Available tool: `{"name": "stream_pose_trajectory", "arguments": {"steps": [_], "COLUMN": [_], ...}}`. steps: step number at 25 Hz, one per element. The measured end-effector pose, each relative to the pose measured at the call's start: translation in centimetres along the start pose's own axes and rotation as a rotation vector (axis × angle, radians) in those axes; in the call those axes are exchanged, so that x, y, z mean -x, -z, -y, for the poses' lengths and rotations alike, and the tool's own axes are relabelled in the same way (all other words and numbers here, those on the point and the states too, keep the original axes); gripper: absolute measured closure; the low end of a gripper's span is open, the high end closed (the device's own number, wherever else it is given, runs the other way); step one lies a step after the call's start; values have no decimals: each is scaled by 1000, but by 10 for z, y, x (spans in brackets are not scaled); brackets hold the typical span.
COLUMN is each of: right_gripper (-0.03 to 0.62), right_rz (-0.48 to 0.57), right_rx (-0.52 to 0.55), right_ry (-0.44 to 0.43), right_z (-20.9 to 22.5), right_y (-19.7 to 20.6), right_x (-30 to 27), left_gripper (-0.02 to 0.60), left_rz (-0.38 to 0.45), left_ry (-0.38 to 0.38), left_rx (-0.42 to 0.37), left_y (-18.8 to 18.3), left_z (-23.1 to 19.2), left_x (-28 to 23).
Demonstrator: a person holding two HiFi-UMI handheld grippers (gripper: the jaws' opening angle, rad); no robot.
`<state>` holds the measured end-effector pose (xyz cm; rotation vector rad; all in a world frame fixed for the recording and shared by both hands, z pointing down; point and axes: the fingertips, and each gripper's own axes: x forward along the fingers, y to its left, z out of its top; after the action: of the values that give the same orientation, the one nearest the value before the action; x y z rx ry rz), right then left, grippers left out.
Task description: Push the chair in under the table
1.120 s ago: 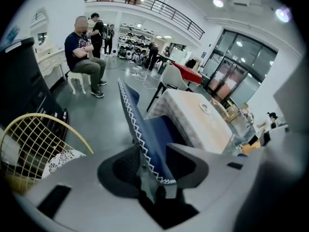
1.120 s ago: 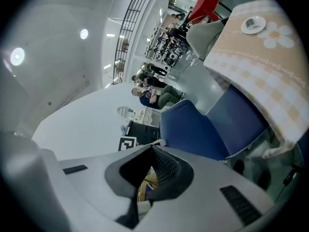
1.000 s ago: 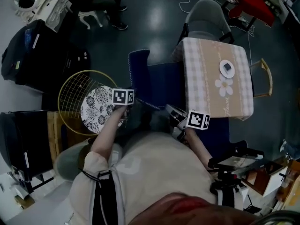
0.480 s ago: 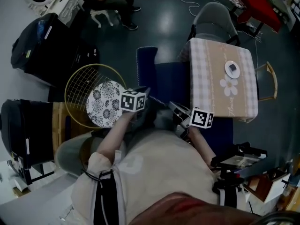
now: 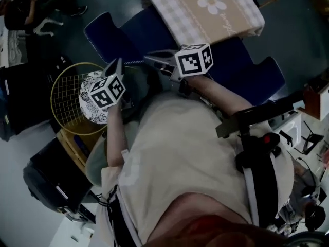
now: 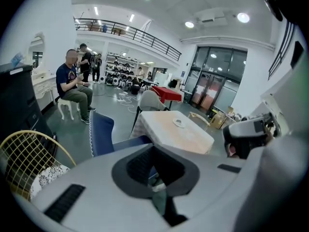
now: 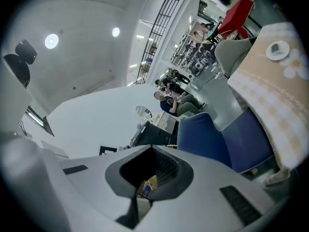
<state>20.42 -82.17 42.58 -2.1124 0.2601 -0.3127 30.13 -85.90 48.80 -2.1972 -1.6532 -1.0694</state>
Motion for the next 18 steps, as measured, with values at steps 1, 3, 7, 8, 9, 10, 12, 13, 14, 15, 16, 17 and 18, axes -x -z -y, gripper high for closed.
{"name": "stream_pose_trajectory", "arguments": {"steps": [1,3,7,8,9,10,12,13,14,15,16,17,18], "right_gripper": [583,583,583,583,583,583,583,583,583,583,583,583,583], "right_rz": [5,14,38,43,49,55,63,62,59,56,53,49,42], "right_rx": [-10,-12,-5,-9,-18,-29,-51,-58,-62,-64,-65,-68,-71], "right_ry": [1,0,-27,-32,-32,-27,-10,-7,-14,-28,-44,-59,-69], "right_z": [1,1,-8,-9,-8,-7,-2,1,2,2,1,1,0], "right_y": [0,-2,-8,-9,-8,-7,-3,-3,-4,-4,-5,-4,-3], "right_x": [3,9,22,27,33,40,51,54,55,54,53,53,52], "left_gripper": [574,574,574,574,574,574,574,574,574,574,574,574,574], "left_rz": [-8,-12,17,25,29,28,17,14,16,21,28,34,40], "left_ry": [-1,-1,2,5,10,18,27,24,17,8,-3,-15,-29], "left_rx": [2,-1,-15,-18,-22,-27,-39,-42,-43,-44,-46,-52,-60], "left_y": [3,5,-7,-9,-10,-9,-6,-4,-4,-4,-4,-4,-4], "left_z": [3,10,29,35,42,49,62,65,67,68,69,69,69], "left_x": [-1,-2,3,4,3,2,1,1,4,7,11,15,19]}}
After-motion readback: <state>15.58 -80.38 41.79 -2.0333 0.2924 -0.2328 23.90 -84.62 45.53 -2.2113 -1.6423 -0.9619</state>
